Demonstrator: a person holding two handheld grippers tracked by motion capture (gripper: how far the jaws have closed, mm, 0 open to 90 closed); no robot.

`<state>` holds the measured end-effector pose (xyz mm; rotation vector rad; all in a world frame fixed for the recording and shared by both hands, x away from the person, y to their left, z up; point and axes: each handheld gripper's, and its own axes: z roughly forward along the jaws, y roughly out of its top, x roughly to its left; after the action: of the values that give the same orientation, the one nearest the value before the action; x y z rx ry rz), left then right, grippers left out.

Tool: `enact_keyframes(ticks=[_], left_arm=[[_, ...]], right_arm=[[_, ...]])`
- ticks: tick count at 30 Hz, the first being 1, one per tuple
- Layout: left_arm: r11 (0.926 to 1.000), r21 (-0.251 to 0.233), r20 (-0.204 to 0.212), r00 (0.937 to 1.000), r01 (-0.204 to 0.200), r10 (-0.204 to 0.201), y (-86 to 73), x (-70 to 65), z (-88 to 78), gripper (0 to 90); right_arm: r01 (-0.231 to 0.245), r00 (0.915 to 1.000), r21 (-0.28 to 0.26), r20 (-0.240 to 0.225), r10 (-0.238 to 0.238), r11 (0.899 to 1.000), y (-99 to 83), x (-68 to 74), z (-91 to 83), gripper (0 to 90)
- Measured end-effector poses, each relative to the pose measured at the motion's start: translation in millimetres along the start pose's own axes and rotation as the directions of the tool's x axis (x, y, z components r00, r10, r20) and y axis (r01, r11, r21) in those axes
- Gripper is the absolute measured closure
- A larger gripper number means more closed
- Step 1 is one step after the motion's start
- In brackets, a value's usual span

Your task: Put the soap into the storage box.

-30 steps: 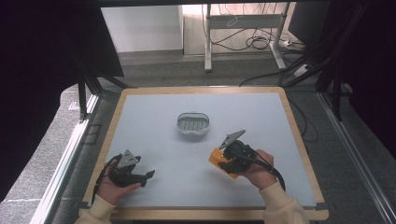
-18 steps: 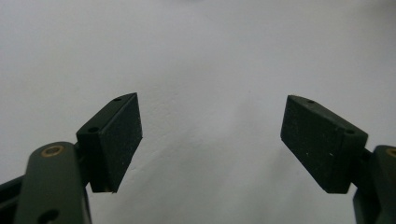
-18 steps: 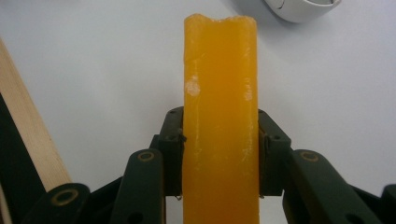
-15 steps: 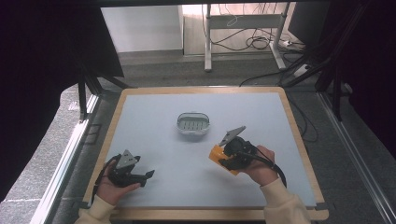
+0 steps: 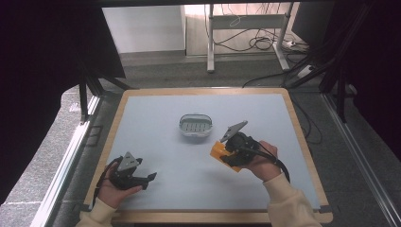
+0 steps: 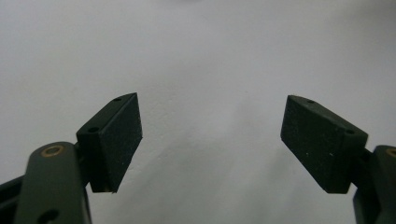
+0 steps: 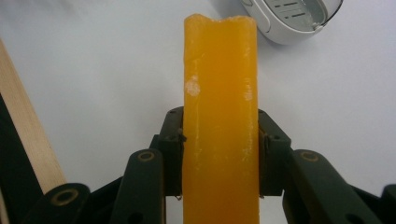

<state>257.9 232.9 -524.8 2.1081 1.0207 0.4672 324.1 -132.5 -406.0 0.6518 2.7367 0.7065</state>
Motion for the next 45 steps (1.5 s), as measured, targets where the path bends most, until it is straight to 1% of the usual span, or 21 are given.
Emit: enact_keyframes(ticks=[5,9,14,18,23,28,32,37,42,45], left_arm=[[1.0000,0.004,0.002,1.0000,-0.002,0.002,0.0,-0.3,0.4,20.3],[1.0000,0.003,0.001,1.0000,-0.001,0.001,-0.2,-0.3,0.5,20.3],[1.0000,-0.002,0.002,1.0000,0.009,-0.009,-0.3,-0.1,0.6,20.3],[1.0000,0.005,0.003,1.0000,0.001,-0.001,-0.2,0.3,0.0,20.3],[1.0000,0.003,0.004,1.0000,0.005,-0.005,-0.5,0.2,0.4,20.3],[1.0000,0.003,0.004,1.0000,0.004,-0.004,-0.6,0.3,0.4,20.3],[1.0000,0.005,0.004,1.0000,0.001,-0.001,-0.7,0.0,0.5,20.3],[1.0000,-0.001,0.004,1.0000,0.002,-0.002,-0.1,0.0,-0.2,20.3],[1.0000,0.002,0.005,1.0000,-0.001,0.001,-0.1,-0.5,0.2,20.3],[1.0000,0.000,0.004,1.0000,0.001,-0.001,-0.2,0.0,-0.1,20.3]], right_arm=[[0.006,1.0000,-0.002,-0.001,-0.006,1.000,2.7,-3.1,-3.7,61.5],[0.022,0.9997,0.008,0.014,-0.022,1.000,6.2,-5.1,-4.2,61.6],[0.028,0.9996,0.004,0.004,-0.028,1.000,10.6,-7.9,-4.0,61.6],[0.032,0.9995,0.004,0.004,-0.032,0.999,14.3,-10.0,-4.9,61.5],[0.040,0.9992,0.006,-0.001,-0.040,0.999,20.3,-12.6,-6.3,61.6],[0.068,0.9976,0.007,-0.011,-0.068,0.998,27.5,-12.8,-7.6,61.5],[0.081,0.9967,0.002,-0.007,-0.081,0.997,32.7,-13.2,-8.5,61.5],[0.089,0.9960,0.000,-0.009,-0.089,0.996,36.6,-14.9,-6.5,61.5],[0.083,0.9964,-0.002,-0.018,-0.083,0.997,38.8,-17.9,-3.3,61.5],[0.088,0.9959,-0.001,-0.020,-0.088,0.996,41.5,-19.2,-1.7,61.5]])
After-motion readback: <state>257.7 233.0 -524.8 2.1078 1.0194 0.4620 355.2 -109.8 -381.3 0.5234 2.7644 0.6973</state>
